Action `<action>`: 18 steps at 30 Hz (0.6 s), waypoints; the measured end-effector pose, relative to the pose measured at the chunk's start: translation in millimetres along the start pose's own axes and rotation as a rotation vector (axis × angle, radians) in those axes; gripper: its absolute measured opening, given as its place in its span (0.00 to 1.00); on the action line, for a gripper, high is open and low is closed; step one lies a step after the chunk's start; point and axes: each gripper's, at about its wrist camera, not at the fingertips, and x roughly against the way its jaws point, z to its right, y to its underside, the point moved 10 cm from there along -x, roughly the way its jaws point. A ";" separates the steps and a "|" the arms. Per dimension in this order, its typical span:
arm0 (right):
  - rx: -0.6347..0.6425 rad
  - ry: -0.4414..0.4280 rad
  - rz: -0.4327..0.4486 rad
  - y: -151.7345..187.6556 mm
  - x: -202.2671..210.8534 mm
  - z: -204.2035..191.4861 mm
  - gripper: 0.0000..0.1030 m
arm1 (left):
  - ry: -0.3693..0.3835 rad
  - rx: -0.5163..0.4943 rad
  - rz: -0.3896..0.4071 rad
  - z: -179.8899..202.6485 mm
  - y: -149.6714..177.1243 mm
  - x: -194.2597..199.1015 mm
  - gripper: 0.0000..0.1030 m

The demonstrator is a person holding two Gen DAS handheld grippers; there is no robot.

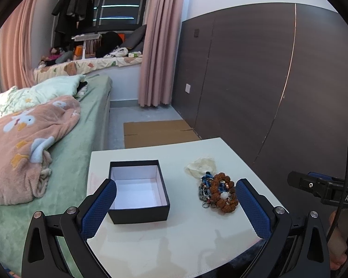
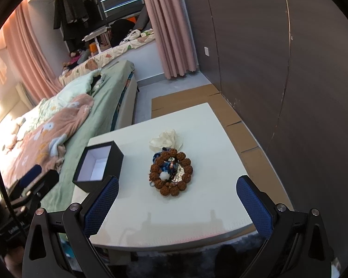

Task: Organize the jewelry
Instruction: 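Lower the left gripper onto the brown bead bracelet and close it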

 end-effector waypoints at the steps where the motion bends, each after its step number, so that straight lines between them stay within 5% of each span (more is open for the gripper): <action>1: -0.011 -0.003 0.001 -2.0 -0.8 1.0 1.00 | 0.005 0.002 -0.001 0.5 -1.5 -2.6 0.99; 15: -0.195 -0.011 -0.037 -16.9 -28.8 34.7 0.93 | 0.093 0.014 -0.075 14.8 -1.2 -52.9 0.80; 18: -0.234 0.001 -0.056 -17.0 -42.1 44.0 0.84 | 0.126 0.028 -0.110 21.3 3.3 -66.5 0.75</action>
